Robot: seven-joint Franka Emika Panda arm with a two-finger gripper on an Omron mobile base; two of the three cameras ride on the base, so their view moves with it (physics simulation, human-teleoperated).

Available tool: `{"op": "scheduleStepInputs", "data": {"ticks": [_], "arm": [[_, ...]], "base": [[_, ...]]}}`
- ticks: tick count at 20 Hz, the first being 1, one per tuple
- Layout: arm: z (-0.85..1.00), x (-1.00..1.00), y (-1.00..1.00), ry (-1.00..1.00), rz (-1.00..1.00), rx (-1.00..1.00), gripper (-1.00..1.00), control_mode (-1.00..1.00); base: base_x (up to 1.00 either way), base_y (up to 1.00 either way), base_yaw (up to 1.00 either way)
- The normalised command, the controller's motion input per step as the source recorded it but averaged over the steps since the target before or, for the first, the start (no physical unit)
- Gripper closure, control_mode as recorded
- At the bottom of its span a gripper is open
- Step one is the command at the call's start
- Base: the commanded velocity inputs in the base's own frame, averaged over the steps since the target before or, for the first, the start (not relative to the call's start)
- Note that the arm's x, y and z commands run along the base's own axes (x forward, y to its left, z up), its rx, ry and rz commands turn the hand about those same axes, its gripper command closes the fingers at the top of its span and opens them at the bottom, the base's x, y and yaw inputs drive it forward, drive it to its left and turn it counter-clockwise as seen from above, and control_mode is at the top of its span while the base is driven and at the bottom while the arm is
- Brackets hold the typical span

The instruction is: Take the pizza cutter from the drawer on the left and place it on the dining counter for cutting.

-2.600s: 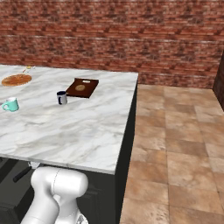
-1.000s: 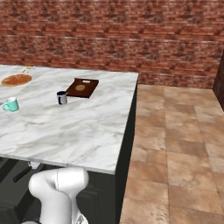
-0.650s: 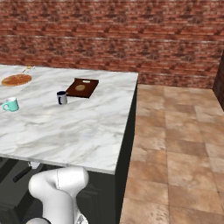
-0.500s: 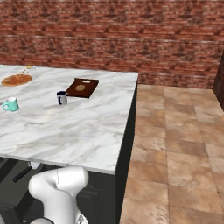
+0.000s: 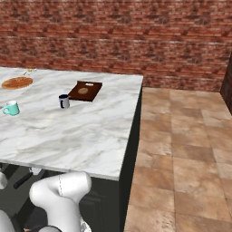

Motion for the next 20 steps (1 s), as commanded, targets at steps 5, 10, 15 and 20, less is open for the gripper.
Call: {"op": "scheduleStepInputs", "data": {"ticks": [5,10,15,20], "arm": [[-0.19,0.0,-0.04,0.29,-0.03,0.09,-1.0,-1.0],[-0.32,-0.13,0.09,0.15,0.0,0.01,-1.0,-1.0],[-0.19,-0.11,0.01,0.01,0.0,0.0,-1.0,-1.0],[-0.09,-0.05,0.0,0.0,0.0,-0.02,-1.0,-1.0]], "base": [[0.0,0.0,0.0],[0.0,0.0,0.0],[0.0,0.0,0.0],[0.0,0.0,0.0]]}}
